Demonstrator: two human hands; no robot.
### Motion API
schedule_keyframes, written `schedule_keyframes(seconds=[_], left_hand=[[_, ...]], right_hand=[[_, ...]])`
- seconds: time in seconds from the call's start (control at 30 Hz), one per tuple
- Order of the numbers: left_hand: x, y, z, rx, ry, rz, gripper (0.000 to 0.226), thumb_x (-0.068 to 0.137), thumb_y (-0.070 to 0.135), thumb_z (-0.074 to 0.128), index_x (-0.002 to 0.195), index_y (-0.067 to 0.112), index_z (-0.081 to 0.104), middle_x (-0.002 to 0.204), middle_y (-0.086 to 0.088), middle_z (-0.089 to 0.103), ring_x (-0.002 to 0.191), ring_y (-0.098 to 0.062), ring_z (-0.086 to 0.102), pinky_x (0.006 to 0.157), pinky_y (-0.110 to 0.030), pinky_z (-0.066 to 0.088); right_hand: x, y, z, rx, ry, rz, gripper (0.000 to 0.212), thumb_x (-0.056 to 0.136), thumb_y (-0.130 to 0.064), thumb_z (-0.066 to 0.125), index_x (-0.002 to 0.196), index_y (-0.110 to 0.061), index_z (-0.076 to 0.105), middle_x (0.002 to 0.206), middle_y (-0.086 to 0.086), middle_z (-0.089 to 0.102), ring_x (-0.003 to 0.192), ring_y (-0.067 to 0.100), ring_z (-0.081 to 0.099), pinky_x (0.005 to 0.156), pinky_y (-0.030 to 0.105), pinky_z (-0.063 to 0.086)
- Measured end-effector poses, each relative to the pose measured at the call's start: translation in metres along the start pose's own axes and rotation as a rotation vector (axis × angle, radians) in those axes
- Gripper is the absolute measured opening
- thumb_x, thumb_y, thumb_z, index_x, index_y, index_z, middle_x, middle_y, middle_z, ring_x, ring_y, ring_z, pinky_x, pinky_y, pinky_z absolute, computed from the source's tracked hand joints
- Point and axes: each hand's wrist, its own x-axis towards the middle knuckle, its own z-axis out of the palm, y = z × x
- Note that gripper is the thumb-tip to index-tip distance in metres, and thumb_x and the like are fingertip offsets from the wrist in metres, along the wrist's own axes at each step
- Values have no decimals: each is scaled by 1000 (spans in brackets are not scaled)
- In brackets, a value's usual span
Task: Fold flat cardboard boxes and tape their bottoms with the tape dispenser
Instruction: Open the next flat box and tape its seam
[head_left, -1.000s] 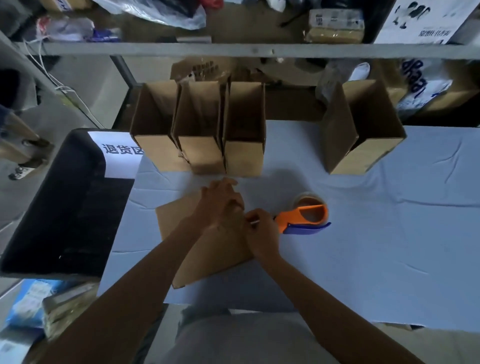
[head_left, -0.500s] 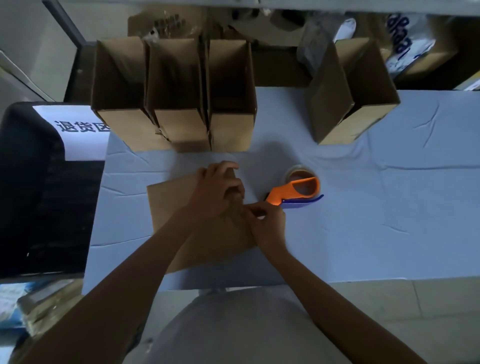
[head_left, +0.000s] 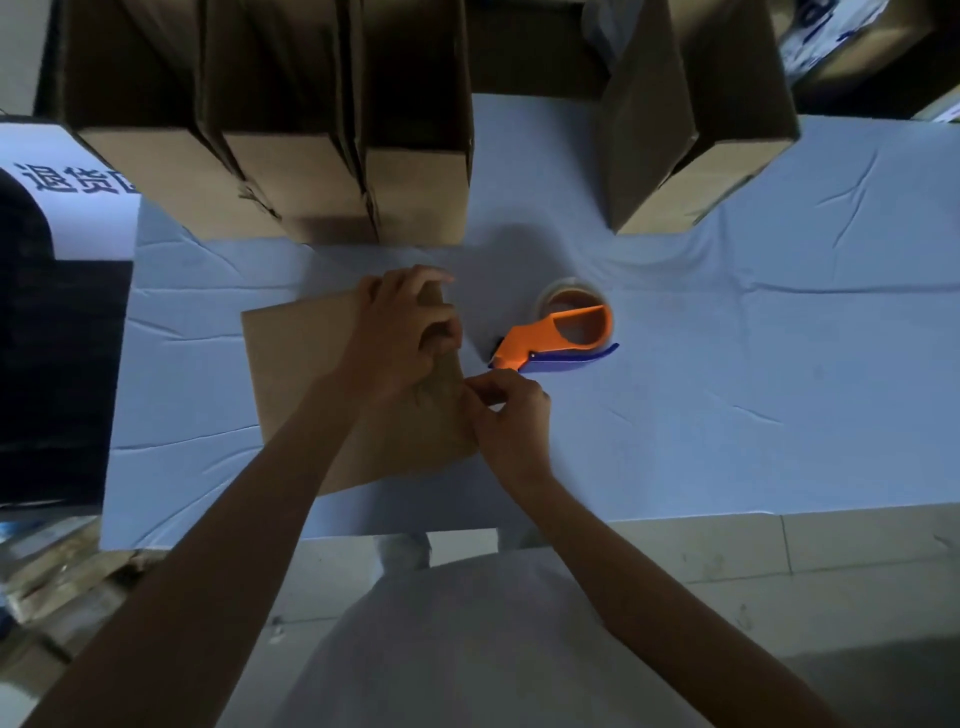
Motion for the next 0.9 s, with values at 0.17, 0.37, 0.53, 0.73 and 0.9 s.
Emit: schedule_keyframes(seconds=[0.17, 0.37, 0.53, 0.73, 0.9], left_hand=[[0, -3, -2, -74, 5, -51, 46, 67, 28, 71, 111, 30, 59, 133, 4, 50, 126, -23, 42, 102, -49, 25], [-3, 17, -2, -91, 38, -193, 57, 63, 11, 76, 119, 17, 61, 136, -6, 51, 133, -37, 34, 108, -62, 18], [-15, 29, 6, -190, 137, -190, 42, 79, 6, 56, 120, 12, 62, 137, -8, 50, 134, -23, 35, 110, -23, 18], [-19, 55, 8, -223, 248, -342, 44, 77, -2, 55, 116, 15, 63, 127, -5, 55, 118, -21, 50, 96, -15, 32], [-24, 68, 7, -300, 265, -444, 42, 82, -1, 51, 119, 16, 61, 124, -5, 57, 111, -21, 54, 90, -17, 37]], right_hand=[[3, 2, 1, -17, -32, 2, 7, 79, -8, 66, 81, -13, 70, 74, 0, 69, 68, 10, 62, 62, 26, 50], [7, 3, -25, -123, -170, -10, 10, 71, -15, 72, 80, -18, 69, 75, -3, 70, 69, 12, 64, 66, 35, 54], [42, 26, -72, -526, 23, -346, 52, 65, -17, 77, 113, -16, 56, 120, 6, 50, 103, 24, 50, 62, 34, 49], [90, 65, -83, -848, -208, -469, 58, 66, -15, 82, 116, -3, 54, 110, 17, 59, 103, 38, 53, 82, 41, 46], [98, 63, -93, -694, -250, -537, 48, 68, -2, 77, 112, 2, 58, 103, 21, 63, 97, 42, 57, 79, 43, 48]])
